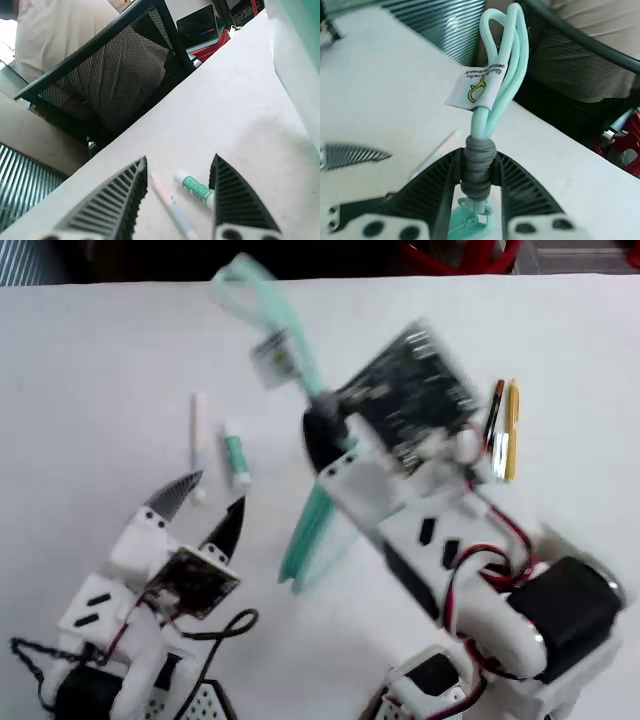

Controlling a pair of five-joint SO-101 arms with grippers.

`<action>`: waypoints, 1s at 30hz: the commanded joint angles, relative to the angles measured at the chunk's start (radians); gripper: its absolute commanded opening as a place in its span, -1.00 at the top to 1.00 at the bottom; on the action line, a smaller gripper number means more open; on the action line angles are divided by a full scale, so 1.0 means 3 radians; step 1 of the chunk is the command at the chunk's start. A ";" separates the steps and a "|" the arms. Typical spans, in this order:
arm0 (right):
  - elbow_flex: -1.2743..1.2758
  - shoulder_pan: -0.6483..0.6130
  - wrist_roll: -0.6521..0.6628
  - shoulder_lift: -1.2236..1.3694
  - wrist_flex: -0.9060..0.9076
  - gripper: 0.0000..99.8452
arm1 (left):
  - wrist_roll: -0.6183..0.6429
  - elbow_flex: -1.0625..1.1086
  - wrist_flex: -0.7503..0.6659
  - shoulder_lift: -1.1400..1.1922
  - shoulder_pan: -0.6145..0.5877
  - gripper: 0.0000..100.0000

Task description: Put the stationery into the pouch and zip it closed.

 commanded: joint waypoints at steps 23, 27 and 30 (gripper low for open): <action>0.0956 0.0729 -0.0731 -0.0049 -0.0923 0.96 | 0.2128 -0.0041 0.0256 -0.0003 0.0698 0.41; 0.1033 0.0734 -0.0895 -0.0054 -0.1010 0.96 | 0.2143 0.0072 0.0286 -0.0003 0.0923 0.42; 0.1038 0.0749 -0.0910 -0.0028 -0.1020 0.96 | 0.2133 -0.0015 0.0261 -0.0003 0.1056 0.42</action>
